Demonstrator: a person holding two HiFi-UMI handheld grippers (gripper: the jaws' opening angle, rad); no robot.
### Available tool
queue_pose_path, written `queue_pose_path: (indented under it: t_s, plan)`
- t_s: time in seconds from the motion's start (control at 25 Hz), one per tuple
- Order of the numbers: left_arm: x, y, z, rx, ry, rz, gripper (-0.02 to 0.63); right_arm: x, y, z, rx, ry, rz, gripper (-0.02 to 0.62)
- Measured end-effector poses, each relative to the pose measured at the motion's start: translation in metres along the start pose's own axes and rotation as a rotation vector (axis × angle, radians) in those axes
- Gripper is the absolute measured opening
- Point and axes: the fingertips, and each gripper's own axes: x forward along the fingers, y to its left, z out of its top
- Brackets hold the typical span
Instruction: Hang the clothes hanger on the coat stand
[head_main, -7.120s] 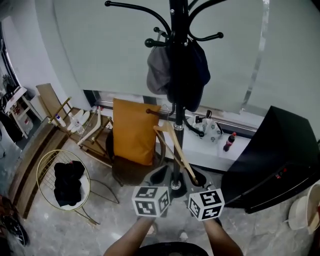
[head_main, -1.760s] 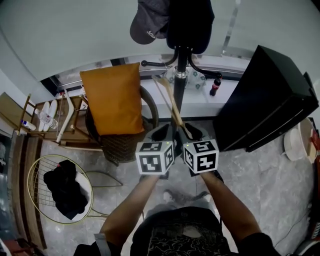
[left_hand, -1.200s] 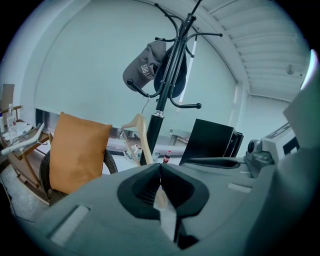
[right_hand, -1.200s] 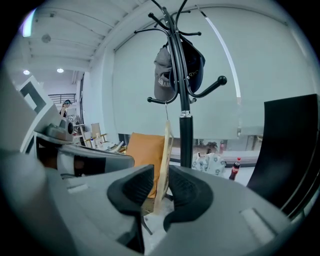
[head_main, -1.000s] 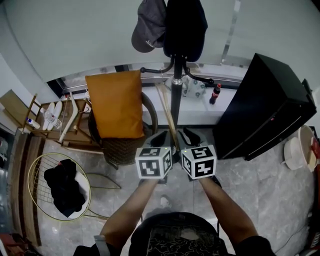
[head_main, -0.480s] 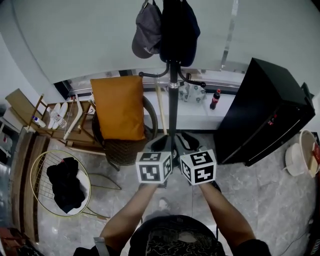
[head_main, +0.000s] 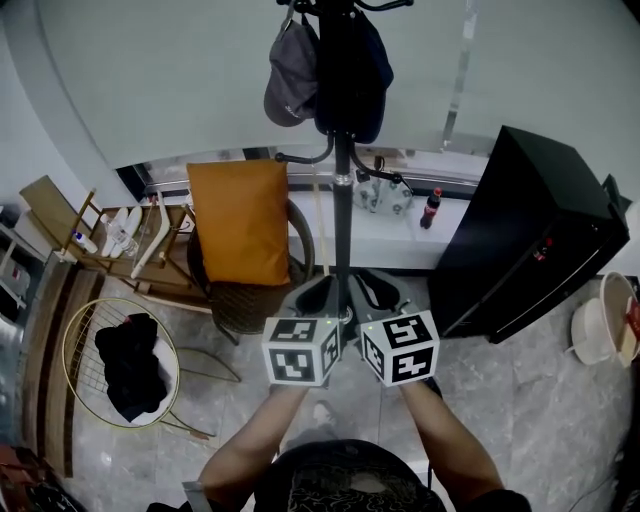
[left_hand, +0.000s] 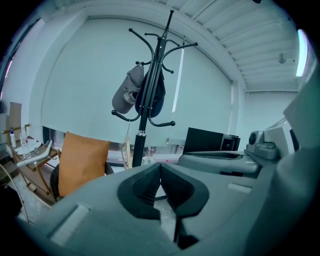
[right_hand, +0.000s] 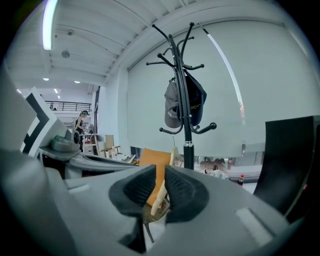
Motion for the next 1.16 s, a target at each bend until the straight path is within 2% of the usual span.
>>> queue_pose_path:
  t_s: [0.24,0.68,1.16]
  plan:
    - [-0.007,-0.020,0.006,0.005,-0.026,-0.004,0.005,-0.022,0.001,0.009,-0.026,-0.021,0.045,0.008]
    - [-0.014,-0.039,0.004,0.024,-0.039,-0.005,0.005,-0.041,-0.001,0.009,-0.046,-0.046,0.068,0.006]
    - [-0.018,-0.038,0.002,0.020,-0.035,-0.008,0.005,-0.042,0.002,0.012,-0.045,-0.049,0.068,0.006]
